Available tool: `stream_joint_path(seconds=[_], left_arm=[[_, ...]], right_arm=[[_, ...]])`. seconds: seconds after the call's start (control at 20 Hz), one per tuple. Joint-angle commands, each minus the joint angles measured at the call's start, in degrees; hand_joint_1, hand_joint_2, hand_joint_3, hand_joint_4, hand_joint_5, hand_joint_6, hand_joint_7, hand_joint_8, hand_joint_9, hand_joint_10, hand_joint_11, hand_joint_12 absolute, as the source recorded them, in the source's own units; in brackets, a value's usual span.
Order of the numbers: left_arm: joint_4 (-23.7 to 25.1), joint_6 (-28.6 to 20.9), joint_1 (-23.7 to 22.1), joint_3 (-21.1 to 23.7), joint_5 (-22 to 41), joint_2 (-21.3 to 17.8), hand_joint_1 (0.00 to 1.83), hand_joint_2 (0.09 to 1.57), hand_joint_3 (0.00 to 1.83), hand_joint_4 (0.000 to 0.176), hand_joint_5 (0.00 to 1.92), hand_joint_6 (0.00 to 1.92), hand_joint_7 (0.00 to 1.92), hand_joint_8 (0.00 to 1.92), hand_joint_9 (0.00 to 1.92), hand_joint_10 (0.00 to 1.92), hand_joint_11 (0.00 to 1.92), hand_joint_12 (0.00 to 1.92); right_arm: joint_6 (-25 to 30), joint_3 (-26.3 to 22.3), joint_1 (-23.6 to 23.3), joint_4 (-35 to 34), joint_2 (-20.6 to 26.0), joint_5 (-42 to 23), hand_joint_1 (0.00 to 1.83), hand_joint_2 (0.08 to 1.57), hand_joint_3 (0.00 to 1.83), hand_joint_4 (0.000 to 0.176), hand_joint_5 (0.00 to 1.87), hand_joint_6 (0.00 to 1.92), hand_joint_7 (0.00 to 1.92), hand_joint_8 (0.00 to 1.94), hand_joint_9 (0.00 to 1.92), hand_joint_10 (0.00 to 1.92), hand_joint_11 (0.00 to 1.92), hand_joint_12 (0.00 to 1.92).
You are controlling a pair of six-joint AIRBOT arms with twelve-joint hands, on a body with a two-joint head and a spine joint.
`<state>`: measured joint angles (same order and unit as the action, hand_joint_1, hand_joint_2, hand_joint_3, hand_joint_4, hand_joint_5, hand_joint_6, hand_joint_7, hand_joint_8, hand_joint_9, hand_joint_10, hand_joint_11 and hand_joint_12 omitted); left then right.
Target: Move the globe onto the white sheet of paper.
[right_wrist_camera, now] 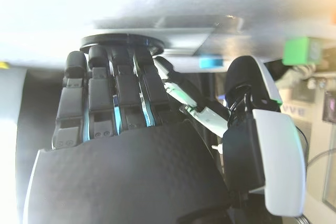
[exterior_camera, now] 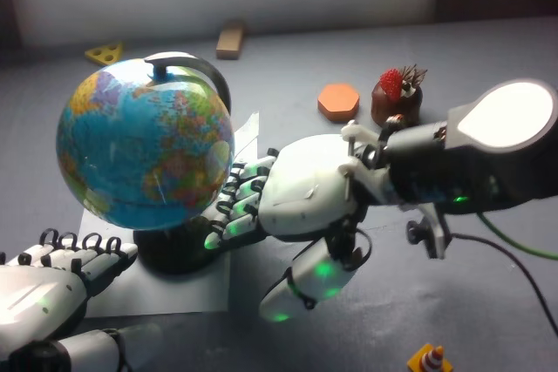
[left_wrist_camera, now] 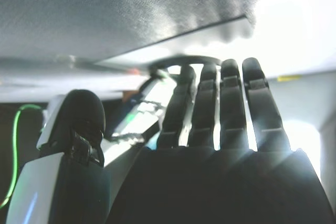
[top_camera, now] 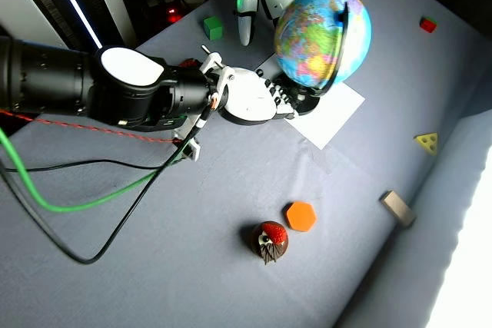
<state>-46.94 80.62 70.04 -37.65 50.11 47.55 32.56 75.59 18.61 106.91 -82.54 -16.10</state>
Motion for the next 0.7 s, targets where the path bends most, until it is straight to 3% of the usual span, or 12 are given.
stream_joint_path(seconds=[0.0, 0.35, 0.65], left_arm=[[1.83, -0.29, -0.17, 0.19, 5.27, -0.57, 0.00, 1.21, 0.00, 0.000, 0.04, 0.00, 0.05, 0.00, 0.06, 0.00, 0.00, 0.22], [1.16, -0.79, 0.27, 1.78, 5.26, -1.89, 0.00, 1.21, 0.00, 0.000, 0.04, 0.00, 0.05, 0.00, 0.06, 0.00, 0.00, 0.22], [-4.12, -0.14, 0.05, 5.56, 5.25, -4.55, 0.00, 1.21, 0.00, 0.000, 0.04, 0.00, 0.05, 0.00, 0.07, 0.00, 0.00, 0.22]], right_arm=[[0.51, -0.66, -1.28, -1.41, 0.61, -0.34, 0.00, 1.16, 0.00, 0.000, 0.18, 0.00, 0.24, 0.00, 0.15, 0.00, 0.00, 0.24], [0.92, -6.26, -4.41, -1.20, 7.41, -0.51, 0.00, 1.16, 0.00, 0.000, 0.17, 0.00, 0.23, 0.00, 0.15, 0.00, 0.00, 0.20], [9.24, -16.90, -5.00, 0.17, 20.84, 0.46, 0.00, 1.16, 0.00, 0.000, 0.18, 0.01, 0.23, 0.00, 0.15, 0.00, 0.00, 0.20]])
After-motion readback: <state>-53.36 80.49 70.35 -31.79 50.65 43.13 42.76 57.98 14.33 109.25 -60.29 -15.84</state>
